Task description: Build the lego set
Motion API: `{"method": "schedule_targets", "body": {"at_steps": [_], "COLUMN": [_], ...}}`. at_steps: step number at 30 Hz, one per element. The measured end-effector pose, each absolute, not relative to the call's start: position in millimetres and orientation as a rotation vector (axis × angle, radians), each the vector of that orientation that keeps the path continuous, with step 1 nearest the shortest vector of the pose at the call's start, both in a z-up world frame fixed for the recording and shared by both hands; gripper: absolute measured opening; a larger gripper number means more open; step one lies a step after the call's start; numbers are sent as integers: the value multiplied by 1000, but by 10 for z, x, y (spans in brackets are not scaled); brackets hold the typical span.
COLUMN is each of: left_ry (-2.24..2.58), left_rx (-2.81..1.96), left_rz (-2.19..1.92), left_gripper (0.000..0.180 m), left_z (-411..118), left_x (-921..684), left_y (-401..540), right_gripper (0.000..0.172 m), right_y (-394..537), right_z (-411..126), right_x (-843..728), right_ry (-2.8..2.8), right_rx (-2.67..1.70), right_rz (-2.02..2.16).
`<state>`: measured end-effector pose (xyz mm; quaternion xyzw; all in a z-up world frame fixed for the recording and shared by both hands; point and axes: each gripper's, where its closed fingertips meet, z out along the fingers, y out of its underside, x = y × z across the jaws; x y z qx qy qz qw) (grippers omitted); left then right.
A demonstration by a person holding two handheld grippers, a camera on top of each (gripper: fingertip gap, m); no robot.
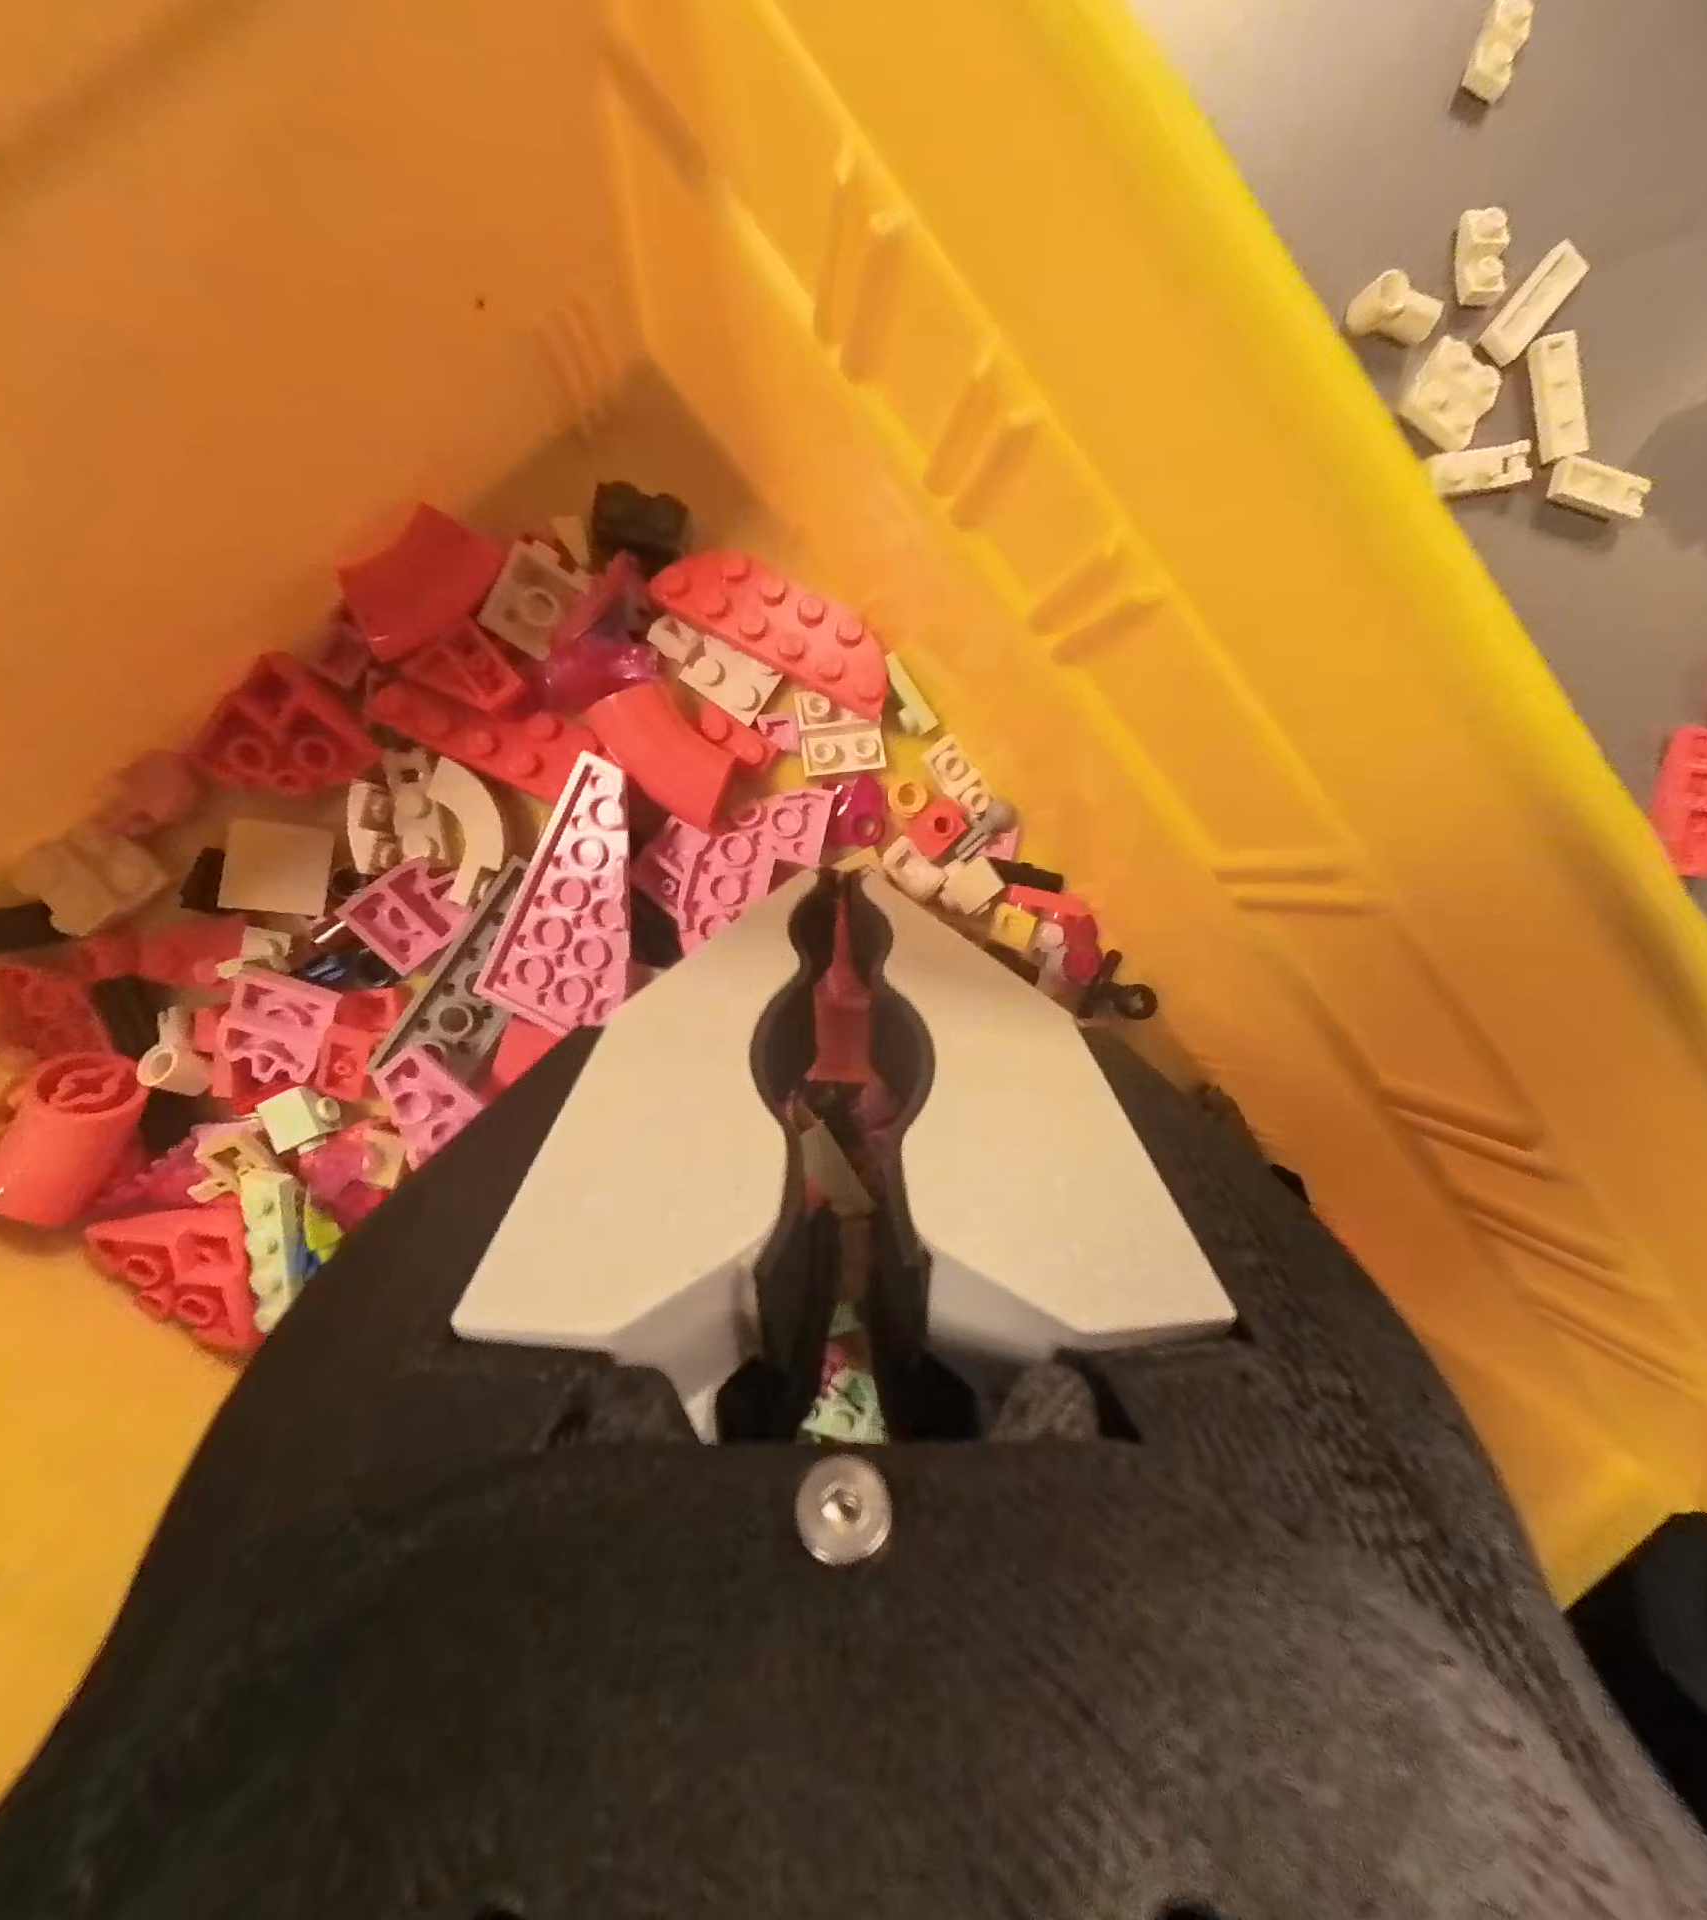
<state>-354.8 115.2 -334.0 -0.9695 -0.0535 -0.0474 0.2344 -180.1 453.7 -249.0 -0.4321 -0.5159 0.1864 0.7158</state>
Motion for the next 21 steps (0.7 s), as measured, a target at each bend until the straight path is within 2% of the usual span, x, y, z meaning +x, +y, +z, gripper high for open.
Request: {"method": "schedule_targets", "body": {"at_steps": [15,21], "left_ry": [-247,-258], "left_rx": [-2869,-2755], "left_rz": [140,211], "left_gripper": [0,0], "left_z": [-3418,-3171], "left_x": [-3840,-3885], "left_y": [509,523], "right_gripper": [0,0], "right_y": [4528,4529], "right_z": [-2503,-2497], "right_x": [-1810,-1805], "right_ry": [-1152,-1147], "right_rx": [-954,-955], "right_rz": [401,407]}}
